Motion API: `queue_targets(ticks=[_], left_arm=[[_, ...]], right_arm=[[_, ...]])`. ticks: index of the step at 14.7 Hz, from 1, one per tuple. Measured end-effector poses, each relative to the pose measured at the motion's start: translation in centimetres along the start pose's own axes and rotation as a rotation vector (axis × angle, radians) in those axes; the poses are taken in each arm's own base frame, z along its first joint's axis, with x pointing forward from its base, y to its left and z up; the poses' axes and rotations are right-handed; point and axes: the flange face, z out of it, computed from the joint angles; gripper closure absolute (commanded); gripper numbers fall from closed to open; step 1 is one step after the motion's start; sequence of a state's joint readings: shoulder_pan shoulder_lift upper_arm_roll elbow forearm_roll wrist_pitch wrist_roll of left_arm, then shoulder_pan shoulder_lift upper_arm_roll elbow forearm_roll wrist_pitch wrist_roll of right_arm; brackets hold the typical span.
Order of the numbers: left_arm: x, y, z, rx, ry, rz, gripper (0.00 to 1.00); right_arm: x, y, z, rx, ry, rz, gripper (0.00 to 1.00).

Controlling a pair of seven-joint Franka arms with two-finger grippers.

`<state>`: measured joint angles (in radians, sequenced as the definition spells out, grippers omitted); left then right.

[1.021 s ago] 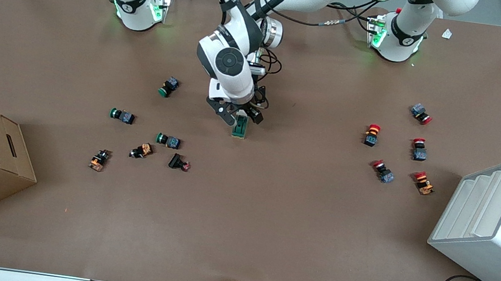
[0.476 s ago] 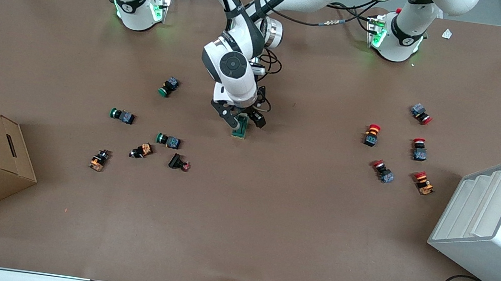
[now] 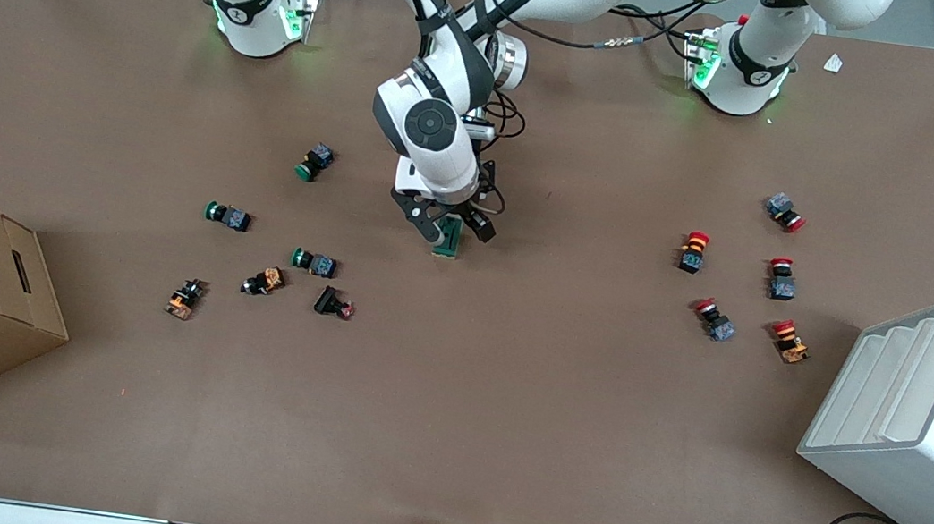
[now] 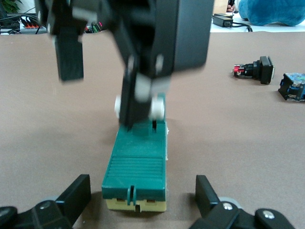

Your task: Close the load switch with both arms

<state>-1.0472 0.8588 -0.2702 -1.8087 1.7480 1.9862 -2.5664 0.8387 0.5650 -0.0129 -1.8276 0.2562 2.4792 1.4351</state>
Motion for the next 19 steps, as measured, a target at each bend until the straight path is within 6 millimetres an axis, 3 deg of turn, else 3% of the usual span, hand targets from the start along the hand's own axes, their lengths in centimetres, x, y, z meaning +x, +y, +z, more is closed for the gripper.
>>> queue_targets(ticks=[3, 5, 19], left_arm=[[0.0, 0.0, 0.0, 0.000, 0.000, 0.000, 0.03], [0.0, 0.0, 0.0, 0.000, 0.000, 0.000, 0.03], [0.0, 0.0, 0.0, 0.000, 0.000, 0.000, 0.03]], right_arm=[[4.0, -1.6, -1.7, 0.061, 0.018, 0.006, 0.00], [5.2, -1.9, -1.4, 0.063, 0.021, 0.009, 0.00], [5.9, -2.8, 1.7, 0.051, 0.030, -0.024, 0.00]])
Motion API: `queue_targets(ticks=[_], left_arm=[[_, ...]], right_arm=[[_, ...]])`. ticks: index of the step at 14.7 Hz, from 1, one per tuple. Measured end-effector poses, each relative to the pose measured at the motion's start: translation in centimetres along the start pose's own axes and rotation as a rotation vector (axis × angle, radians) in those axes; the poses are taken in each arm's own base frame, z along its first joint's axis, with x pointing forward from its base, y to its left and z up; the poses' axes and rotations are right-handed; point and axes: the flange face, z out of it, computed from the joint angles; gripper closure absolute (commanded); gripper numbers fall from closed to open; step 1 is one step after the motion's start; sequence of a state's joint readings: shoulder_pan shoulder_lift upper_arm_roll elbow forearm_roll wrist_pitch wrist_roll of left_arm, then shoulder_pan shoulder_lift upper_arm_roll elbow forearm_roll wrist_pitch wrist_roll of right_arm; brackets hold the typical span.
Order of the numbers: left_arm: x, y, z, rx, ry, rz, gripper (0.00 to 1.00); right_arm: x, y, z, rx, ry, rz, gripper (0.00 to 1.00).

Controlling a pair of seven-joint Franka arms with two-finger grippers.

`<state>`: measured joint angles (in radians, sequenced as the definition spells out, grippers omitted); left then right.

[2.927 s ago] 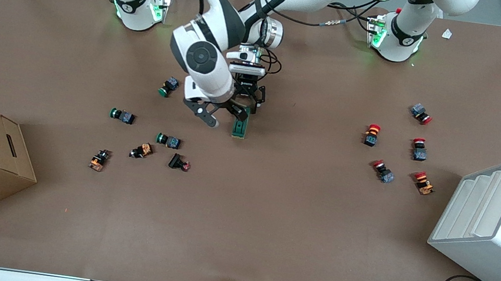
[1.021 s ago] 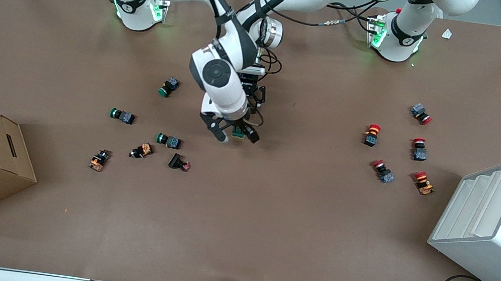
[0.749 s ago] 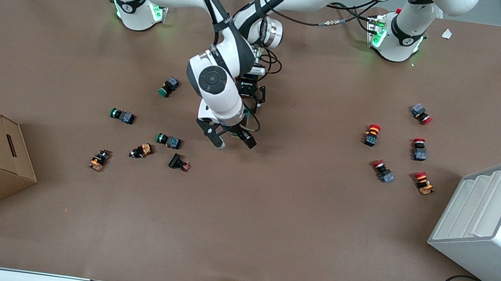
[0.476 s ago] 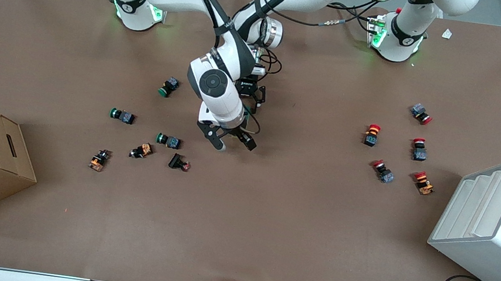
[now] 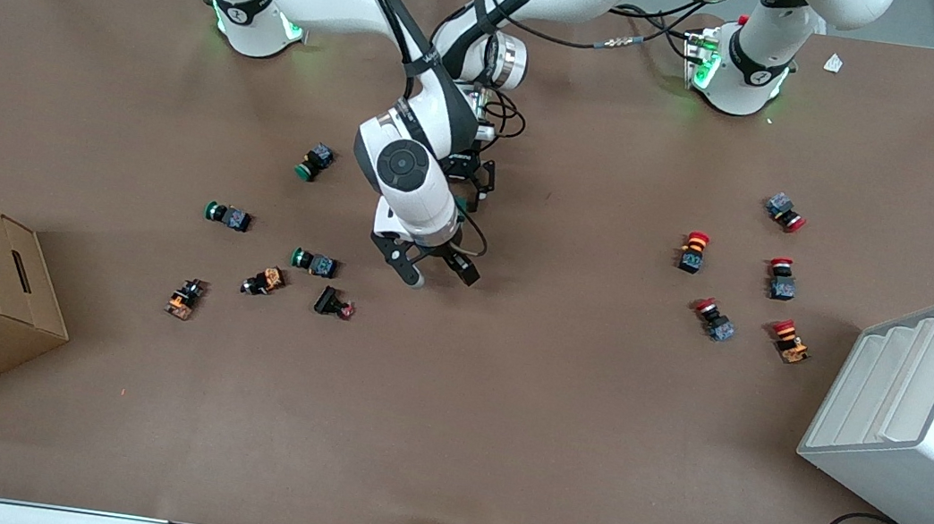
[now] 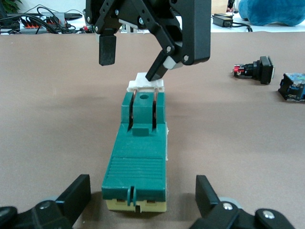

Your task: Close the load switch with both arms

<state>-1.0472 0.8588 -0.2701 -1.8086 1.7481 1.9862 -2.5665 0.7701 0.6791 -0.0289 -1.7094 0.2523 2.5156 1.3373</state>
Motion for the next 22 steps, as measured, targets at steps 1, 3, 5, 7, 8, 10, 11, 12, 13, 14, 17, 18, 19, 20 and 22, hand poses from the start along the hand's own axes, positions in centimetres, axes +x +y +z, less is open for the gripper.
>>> queue_targets(ticks=[1, 3, 5, 7, 8, 10, 11, 12, 13, 14, 17, 18, 19, 20, 22], left_arm=[[0.0, 0.0, 0.0, 0.000, 0.000, 0.000, 0.03], [0.0, 0.0, 0.0, 0.000, 0.000, 0.000, 0.03], [0.0, 0.0, 0.0, 0.000, 0.000, 0.000, 0.03], [0.0, 0.0, 0.0, 0.000, 0.000, 0.000, 0.03], [0.0, 0.0, 0.0, 0.000, 0.000, 0.000, 0.03], [0.0, 0.0, 0.0, 0.000, 0.000, 0.000, 0.03], [0.0, 0.0, 0.0, 0.000, 0.000, -0.001, 0.03], [0.1, 0.0, 0.0, 0.000, 0.000, -0.004, 0.03], [0.1, 0.1, 0.0, 0.000, 0.000, -0.005, 0.03], [0.1, 0.1, 0.0, 0.000, 0.000, -0.006, 0.03], [0.5, 0.1, 0.3, 0.020, -0.008, -0.019, 0.03], [0.8, 0.2, 0.4, 0.040, -0.020, -0.017, 0.03], [1.3, 0.4, 0.3, 0.062, -0.035, -0.012, 0.03], [2.0, 0.7, 0.0, 0.082, -0.051, -0.009, 0.03], [4.1, 1.6, -0.8, 0.110, -0.075, -0.026, 0.04]], right_arm=[[0.1, 0.0, 0.0, 0.000, 0.000, -0.010, 0.00], [0.4, -0.1, 0.0, 0.003, 0.002, -0.030, 0.00], [1.7, -0.3, -0.4, 0.011, 0.006, -0.061, 0.00], [4.3, -0.1, -0.8, -0.002, 0.007, -0.098, 0.00], [5.8, 0.2, -1.0, -0.023, 0.001, -0.126, 0.00], [9.3, 0.8, -2.0, -0.062, -0.016, -0.198, 0.00], [11.4, 1.2, -3.0, -0.080, -0.029, -0.236, 0.00], [13.7, 1.8, -4.4, -0.095, -0.045, -0.283, 0.00], [16.0, 2.5, -6.1, -0.103, -0.060, -0.329, 0.00], [18.6, 3.5, -8.1, -0.109, -0.078, -0.379, 0.00], [25.9, 7.3, -14.0, -0.113, -0.123, -0.512, 0.00], [27.7, 8.6, -15.8, -0.134, -0.121, -0.552, 0.00], [29.0, 9.9, -17.5, -0.175, -0.109, -0.582, 0.00], [29.9, 11.0, -19.3, -0.216, -0.096, -0.602, 0.00], [31.0, 12.8, -23.1, -0.248, -0.093, -0.637, 0.00]])
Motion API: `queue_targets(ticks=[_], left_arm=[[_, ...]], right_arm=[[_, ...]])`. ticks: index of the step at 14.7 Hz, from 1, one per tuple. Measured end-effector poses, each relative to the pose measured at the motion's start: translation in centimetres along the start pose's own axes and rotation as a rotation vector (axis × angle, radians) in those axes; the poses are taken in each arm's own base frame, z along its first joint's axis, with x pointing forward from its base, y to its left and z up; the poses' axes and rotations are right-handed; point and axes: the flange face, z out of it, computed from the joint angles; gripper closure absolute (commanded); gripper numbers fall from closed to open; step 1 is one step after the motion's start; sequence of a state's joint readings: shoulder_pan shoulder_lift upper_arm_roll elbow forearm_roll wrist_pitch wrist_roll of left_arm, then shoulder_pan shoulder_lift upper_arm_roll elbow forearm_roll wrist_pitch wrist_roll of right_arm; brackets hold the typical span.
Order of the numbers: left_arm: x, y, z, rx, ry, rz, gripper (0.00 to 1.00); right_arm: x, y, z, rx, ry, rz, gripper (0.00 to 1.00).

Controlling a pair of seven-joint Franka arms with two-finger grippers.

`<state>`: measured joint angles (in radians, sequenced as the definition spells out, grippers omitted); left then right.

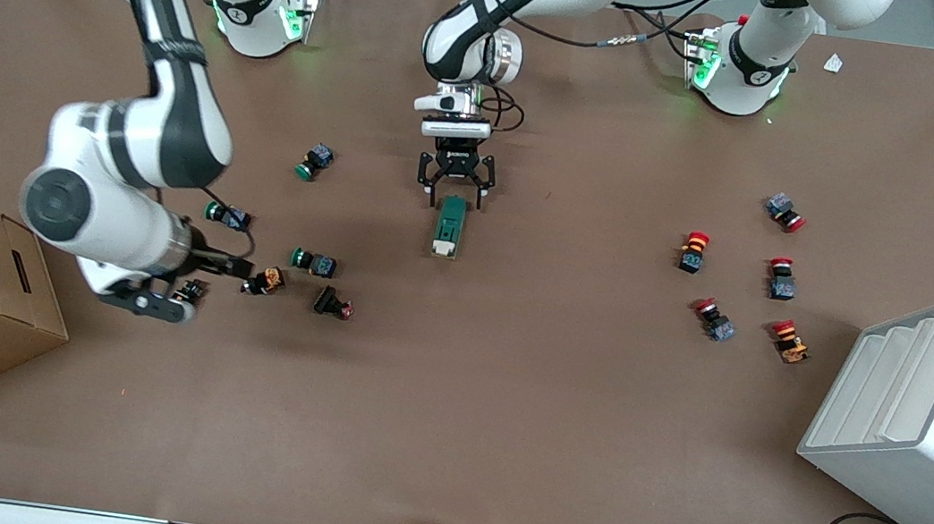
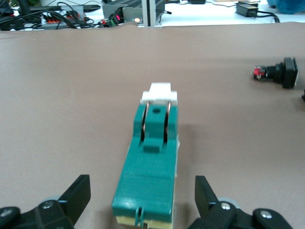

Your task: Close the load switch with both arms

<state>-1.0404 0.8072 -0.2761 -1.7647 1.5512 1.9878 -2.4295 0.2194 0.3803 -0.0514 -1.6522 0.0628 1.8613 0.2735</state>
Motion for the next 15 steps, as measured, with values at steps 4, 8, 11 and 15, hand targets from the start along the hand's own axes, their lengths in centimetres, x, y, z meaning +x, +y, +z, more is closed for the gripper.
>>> queue_targets(ticks=[4, 8, 11, 15], left_arm=[[5.5, 2.2, -2.1, 0.056, -0.077, -0.029, 0.04], [14.5, 3.1, -0.8, 0.136, -0.187, -0.081, 0.01], [24.5, 1.7, 2.5, 0.188, -0.338, -0.064, 0.01], [36.3, -5.1, 8.3, 0.218, -0.428, -0.044, 0.01]], right_arm=[[-1.9, 8.0, -6.9, 0.016, 0.002, -0.064, 0.00], [-4.3, 13.7, -11.9, 0.013, 0.031, -0.086, 0.00], [-5.3, 13.4, -13.1, 0.006, 0.047, -0.096, 0.00], [-5.9, 13.6, -13.5, 0.004, 0.051, -0.096, 0.00]])
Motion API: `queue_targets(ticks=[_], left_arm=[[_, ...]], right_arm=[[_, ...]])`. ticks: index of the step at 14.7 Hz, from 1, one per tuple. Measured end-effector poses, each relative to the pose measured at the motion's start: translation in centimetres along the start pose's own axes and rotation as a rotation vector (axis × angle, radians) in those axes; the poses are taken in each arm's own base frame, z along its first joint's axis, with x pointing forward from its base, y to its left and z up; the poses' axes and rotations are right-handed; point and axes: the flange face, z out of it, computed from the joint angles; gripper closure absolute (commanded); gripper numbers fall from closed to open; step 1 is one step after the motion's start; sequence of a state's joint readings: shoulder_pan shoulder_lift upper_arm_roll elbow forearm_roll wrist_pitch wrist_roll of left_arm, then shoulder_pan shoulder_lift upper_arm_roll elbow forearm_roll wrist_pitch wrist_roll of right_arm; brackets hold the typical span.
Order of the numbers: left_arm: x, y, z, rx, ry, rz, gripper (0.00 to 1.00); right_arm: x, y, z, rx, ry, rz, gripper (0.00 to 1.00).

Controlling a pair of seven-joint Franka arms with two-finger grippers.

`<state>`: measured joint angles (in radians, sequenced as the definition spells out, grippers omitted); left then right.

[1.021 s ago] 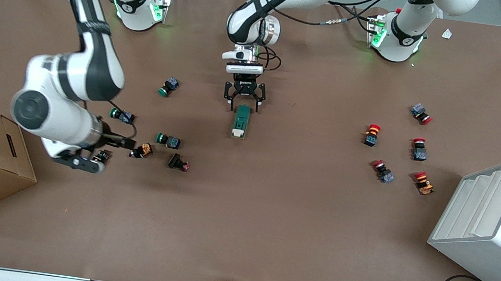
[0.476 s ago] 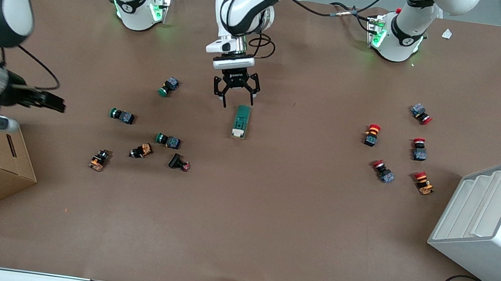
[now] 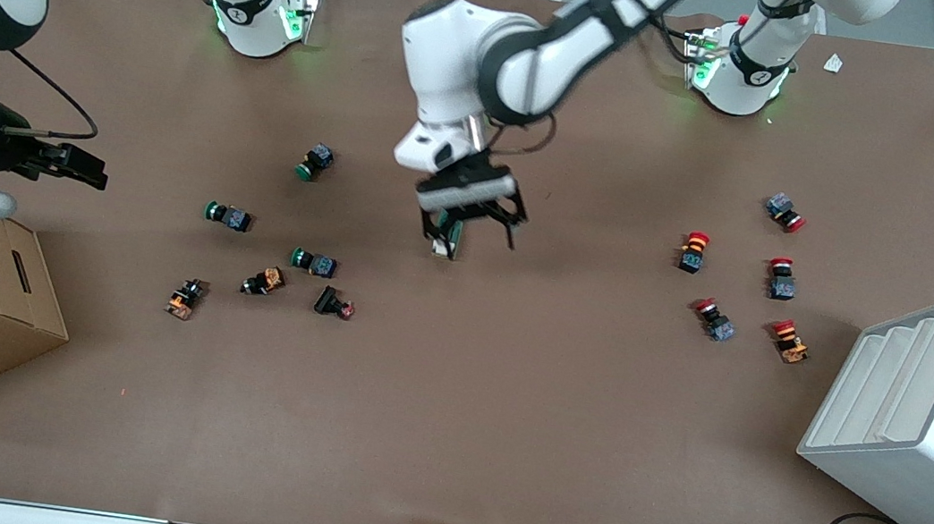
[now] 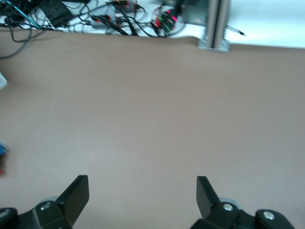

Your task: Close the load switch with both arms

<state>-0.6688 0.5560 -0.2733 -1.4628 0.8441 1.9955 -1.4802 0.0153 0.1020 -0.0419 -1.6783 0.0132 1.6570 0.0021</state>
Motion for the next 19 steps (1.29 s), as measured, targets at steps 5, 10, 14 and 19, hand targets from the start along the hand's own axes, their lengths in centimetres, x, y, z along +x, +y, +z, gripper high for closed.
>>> queue_targets(ticks=[5, 10, 14, 19], left_arm=[[8.4, -4.4, 1.8, -0.013, -0.106, -0.015, 0.00], [16.0, -10.4, 0.6, -0.090, -0.207, 0.019, 0.00], [24.1, -21.0, -3.0, -0.174, -0.278, 0.081, 0.00], [27.6, -31.5, -6.1, -0.200, -0.380, 0.179, 0.00]], right_arm=[[-1.2, 1.0, -1.3, 0.001, 0.014, 0.017, 0.00], [-2.1, 1.3, -1.9, -0.004, 0.019, 0.019, 0.00], [-2.6, 1.7, -2.4, -0.007, 0.027, 0.017, 0.00], [-2.9, 1.6, -2.8, -0.008, 0.035, 0.006, 0.00]])
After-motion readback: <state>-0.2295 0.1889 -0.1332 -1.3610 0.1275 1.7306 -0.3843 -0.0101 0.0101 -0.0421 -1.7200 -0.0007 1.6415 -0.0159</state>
